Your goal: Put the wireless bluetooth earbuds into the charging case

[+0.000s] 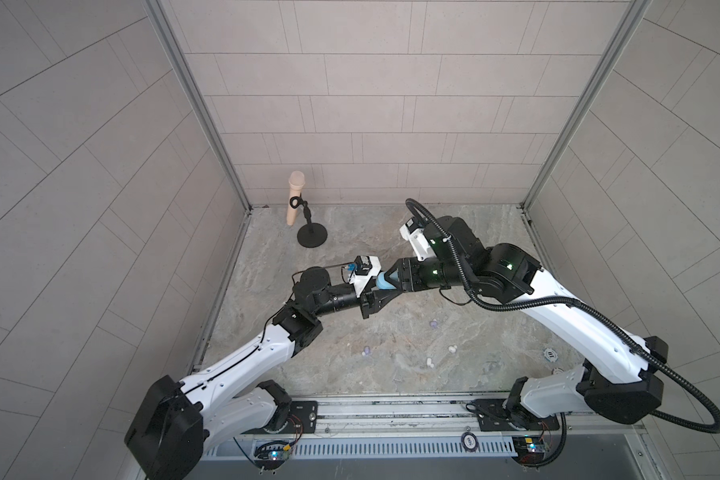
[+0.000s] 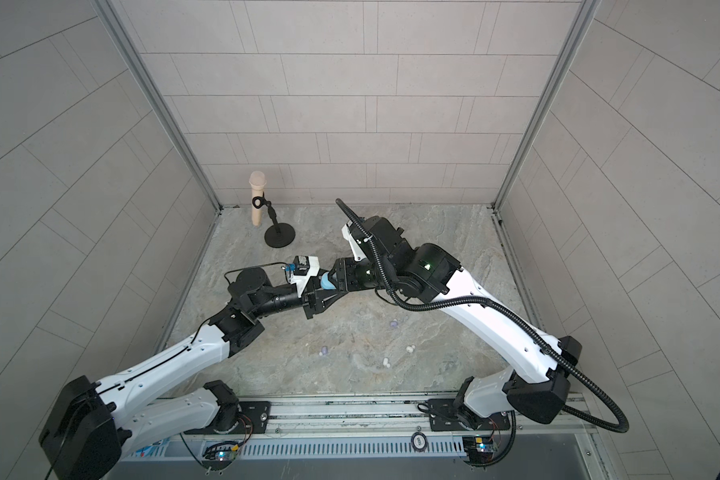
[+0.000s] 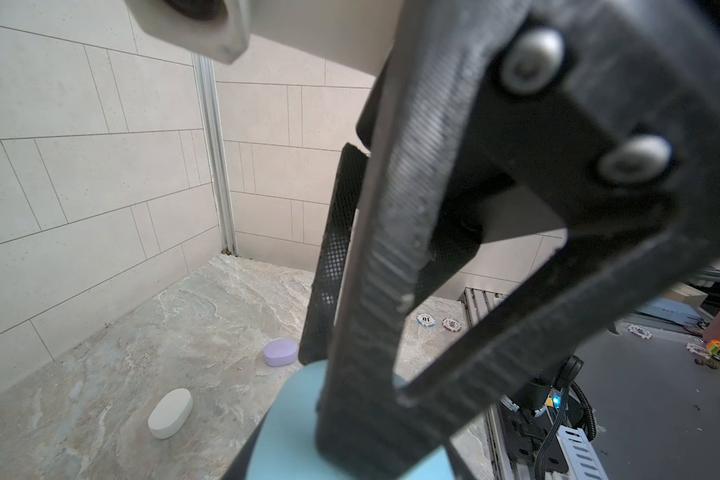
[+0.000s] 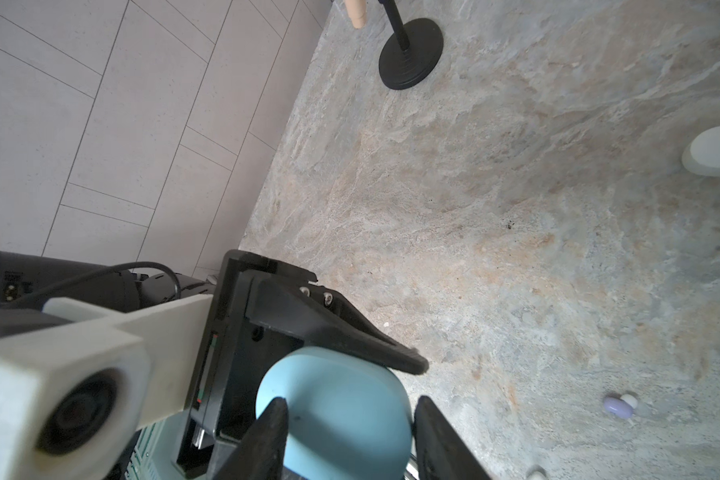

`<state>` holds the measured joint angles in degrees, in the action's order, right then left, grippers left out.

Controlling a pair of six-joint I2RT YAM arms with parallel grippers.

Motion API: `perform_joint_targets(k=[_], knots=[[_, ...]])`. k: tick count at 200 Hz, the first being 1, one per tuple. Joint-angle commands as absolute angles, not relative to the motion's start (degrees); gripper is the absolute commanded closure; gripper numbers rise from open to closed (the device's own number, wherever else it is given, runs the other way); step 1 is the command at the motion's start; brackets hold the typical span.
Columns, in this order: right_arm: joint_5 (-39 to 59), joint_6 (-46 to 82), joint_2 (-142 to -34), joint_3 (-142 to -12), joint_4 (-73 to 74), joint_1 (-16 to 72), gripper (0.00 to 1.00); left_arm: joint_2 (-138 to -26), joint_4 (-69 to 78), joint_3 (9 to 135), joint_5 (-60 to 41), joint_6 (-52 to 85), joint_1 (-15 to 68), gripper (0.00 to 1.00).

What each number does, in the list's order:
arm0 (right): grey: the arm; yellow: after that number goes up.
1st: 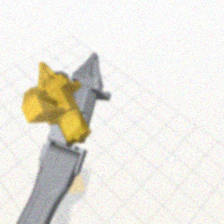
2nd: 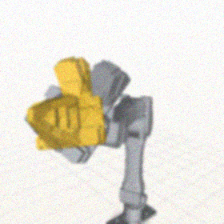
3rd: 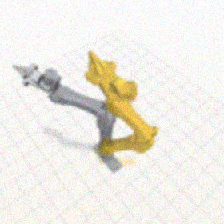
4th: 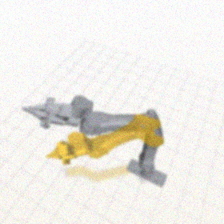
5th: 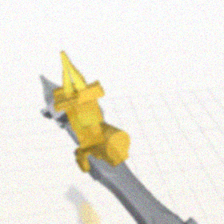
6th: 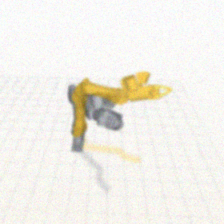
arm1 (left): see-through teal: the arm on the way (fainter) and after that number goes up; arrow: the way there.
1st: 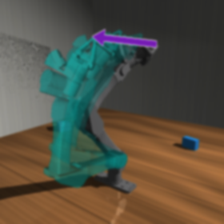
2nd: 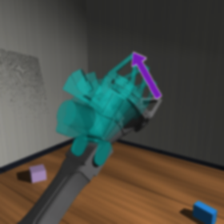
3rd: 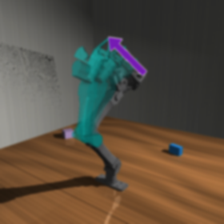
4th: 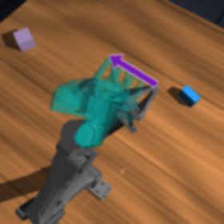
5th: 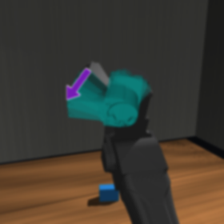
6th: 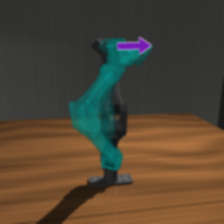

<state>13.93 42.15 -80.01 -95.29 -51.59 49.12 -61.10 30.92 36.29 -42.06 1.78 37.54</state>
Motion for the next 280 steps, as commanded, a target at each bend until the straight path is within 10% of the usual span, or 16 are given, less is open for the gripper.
perform_joint_targets(k=[1, 157, 228, 280], knots=[[14.14, 43.24, -80.35, -94.92, -55.68, 49.65, 0.55, -59.55, 32.04, 36.83, -41.92, 0.71, 37.84, 0.98], [16.01, 49.58, -84.15, -96.66, -55.66, 50.84, 0.20, -58.10, 23.74, 37.70, -38.58, -5.01, 39.11, 0.98], [14.97, 51.40, -86.13, -97.74, -54.73, 51.69, 0.23, -58.27, 23.11, 37.81, -37.79, -5.72, 39.37, 0.98], [14.76, 53.17, -85.96, -97.21, -53.62, 51.70, 0.48, -58.45, 22.94, 37.67, -37.36, -5.54, 39.37, 0.98]])
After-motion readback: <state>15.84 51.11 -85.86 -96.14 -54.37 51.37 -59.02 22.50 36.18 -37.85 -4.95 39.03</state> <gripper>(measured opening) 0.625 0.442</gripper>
